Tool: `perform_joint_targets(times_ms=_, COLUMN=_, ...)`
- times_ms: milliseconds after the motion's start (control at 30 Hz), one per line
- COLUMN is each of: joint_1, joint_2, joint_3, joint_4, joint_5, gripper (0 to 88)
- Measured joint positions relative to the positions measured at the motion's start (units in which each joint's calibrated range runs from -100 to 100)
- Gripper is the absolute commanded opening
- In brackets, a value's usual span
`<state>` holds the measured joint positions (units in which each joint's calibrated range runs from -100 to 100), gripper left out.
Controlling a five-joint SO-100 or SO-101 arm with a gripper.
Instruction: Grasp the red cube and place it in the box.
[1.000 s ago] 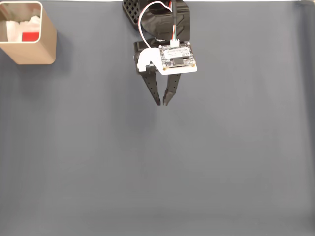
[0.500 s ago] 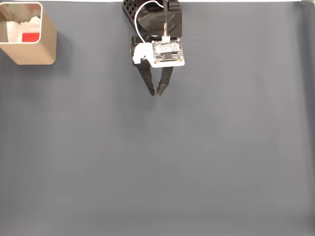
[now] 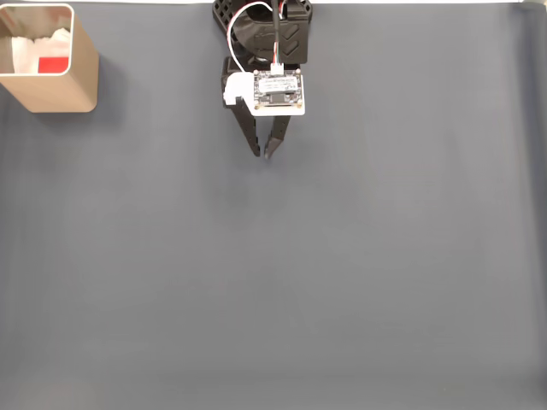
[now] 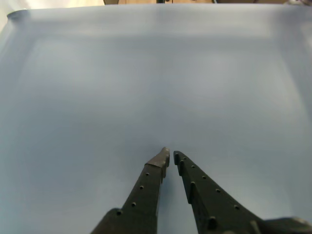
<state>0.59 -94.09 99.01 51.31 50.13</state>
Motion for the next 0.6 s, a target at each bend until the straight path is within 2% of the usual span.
perform_joint_targets(times_ms=267, joint_1=0.1, joint_2=-4.0, joint_3=0.0, joint_4=13.3, joint_5=-1.2, gripper=0.0)
perform_joint_targets(times_ms=600, joint_1=0.1, joint_2=-5.9, joint_3=0.1, joint_4=22.9, joint_5=-1.5, gripper=0.0)
